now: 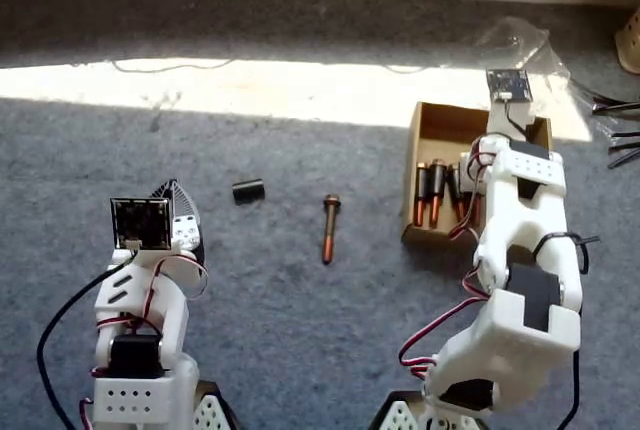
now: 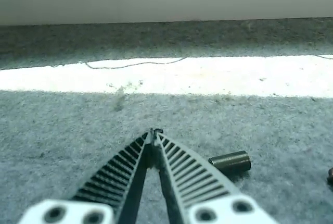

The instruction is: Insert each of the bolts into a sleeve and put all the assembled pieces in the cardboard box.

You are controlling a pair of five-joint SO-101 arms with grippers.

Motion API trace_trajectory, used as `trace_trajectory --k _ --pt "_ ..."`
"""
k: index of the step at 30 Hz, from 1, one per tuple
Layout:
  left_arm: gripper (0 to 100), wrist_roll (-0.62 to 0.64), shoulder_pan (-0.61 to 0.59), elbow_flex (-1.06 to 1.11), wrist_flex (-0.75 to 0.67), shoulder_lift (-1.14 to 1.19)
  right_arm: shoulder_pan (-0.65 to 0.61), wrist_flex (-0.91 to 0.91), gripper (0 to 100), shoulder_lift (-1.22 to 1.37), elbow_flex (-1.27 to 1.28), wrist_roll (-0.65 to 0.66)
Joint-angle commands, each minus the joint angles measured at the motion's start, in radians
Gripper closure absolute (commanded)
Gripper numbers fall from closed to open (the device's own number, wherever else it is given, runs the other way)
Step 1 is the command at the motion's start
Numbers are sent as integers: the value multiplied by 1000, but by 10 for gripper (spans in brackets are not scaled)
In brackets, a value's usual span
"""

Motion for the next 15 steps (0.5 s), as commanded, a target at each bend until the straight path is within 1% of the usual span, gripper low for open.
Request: trace_trajectory --k 1,3,6,8,15 --pt "982 -8 -2 8 -2 -12 -1 8 985 -7 -64 11" --pt "982 -8 -2 8 -2 -12 -7 10 951 1 -64 11" --pt "982 -8 -2 8 -2 -12 -7 10 863 2 -64 11" --pt "982 -8 -2 8 -2 -12 -5 10 830 -2 -62 11" --pt "982 -8 -2 8 -2 -12 -8 10 828 -30 -64 11"
